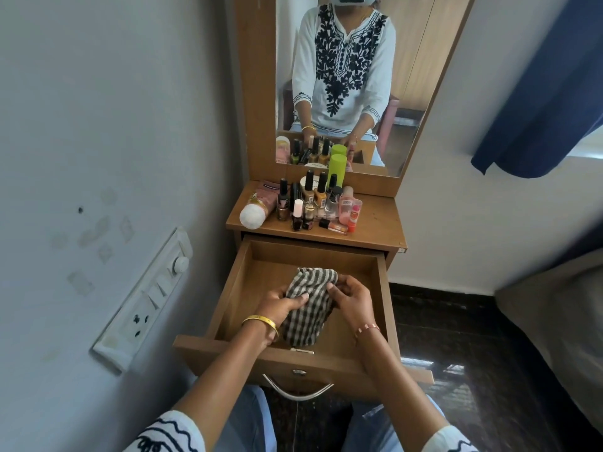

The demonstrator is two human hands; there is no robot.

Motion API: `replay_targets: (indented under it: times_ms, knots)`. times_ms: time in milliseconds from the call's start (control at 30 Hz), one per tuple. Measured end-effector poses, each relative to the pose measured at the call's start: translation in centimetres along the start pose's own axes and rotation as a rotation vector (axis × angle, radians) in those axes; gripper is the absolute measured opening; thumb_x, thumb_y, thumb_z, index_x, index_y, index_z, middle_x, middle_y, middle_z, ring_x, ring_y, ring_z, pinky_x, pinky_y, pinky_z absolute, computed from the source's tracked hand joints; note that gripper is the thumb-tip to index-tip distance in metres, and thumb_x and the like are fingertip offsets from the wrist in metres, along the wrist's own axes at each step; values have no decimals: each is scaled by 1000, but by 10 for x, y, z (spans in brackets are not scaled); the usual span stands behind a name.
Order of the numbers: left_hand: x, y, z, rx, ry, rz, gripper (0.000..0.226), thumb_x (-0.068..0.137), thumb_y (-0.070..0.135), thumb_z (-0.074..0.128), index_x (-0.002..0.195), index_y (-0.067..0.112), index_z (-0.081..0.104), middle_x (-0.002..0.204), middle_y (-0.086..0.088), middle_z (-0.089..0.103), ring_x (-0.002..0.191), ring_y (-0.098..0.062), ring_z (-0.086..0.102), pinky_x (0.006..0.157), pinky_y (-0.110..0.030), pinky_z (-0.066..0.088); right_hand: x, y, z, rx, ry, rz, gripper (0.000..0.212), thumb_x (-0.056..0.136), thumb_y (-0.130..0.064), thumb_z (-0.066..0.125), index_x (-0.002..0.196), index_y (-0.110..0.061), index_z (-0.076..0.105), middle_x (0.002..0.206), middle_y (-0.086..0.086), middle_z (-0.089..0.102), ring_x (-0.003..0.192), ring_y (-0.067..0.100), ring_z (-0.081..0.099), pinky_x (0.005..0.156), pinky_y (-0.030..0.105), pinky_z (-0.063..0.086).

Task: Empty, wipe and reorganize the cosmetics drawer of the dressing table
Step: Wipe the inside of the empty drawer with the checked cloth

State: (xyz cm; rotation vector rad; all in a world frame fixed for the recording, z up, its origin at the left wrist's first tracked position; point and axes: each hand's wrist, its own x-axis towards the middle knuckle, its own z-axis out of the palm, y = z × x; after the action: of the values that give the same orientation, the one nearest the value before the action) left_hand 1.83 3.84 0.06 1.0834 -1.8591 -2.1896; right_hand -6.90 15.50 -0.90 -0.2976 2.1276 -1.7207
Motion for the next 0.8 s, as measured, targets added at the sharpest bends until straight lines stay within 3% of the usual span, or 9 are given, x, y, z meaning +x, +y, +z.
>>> replay_targets:
  times_ms: [133,233,367,467,567,700,800]
  knots:
    - [4,-2,-1,-92,-33,-26,8,83,12,64,85,20,61,94,-4,65,91,-21,60,73,-27,47,-1,0,0,12,79,34,27,82,-15,67,105,-9,54,97,1,61,90,14,60,70,16,50]
    - [5,-2,-1,-209,6,-28,8,83,10,64,87,16,60,91,-4,64,88,-21,60,75,-29,49,-5,-3,3,-23,-19,36,24,86,-20,63,105,-7,57,105,8,63,99,21,61,74,21,50]
    - [5,1,-1,-355,15,-34,7,83,7,62,90,9,60,88,-7,65,82,-21,63,69,-32,51,-13,-8,7,-64,-172,57,36,87,-22,62,119,-11,50,113,3,59,103,18,58,86,30,50]
    - [4,3,2,-405,-10,-38,6,83,5,62,88,7,60,89,-10,66,83,-23,63,72,-34,51,-16,-11,3,-44,-190,56,38,87,-19,62,122,-11,49,118,5,60,105,18,58,84,27,51]
    - [5,7,10,-418,-16,-30,5,84,5,61,89,5,60,89,-11,65,83,-23,63,72,-33,51,-17,-17,-8,-28,-126,33,37,86,-17,63,120,-12,50,112,0,58,100,13,58,75,20,50]
    - [5,21,35,-356,-51,19,3,87,9,59,88,11,60,92,-9,65,87,-22,62,79,-34,51,-9,-24,-31,46,45,-1,31,78,-18,71,103,-18,53,107,3,64,98,19,64,85,36,55]
    - [6,36,60,-243,-80,113,15,88,8,57,102,13,60,105,-10,65,98,-25,61,91,-42,50,0,-36,-55,171,175,-8,24,77,-14,73,88,-21,52,100,5,64,90,20,65,81,36,56]
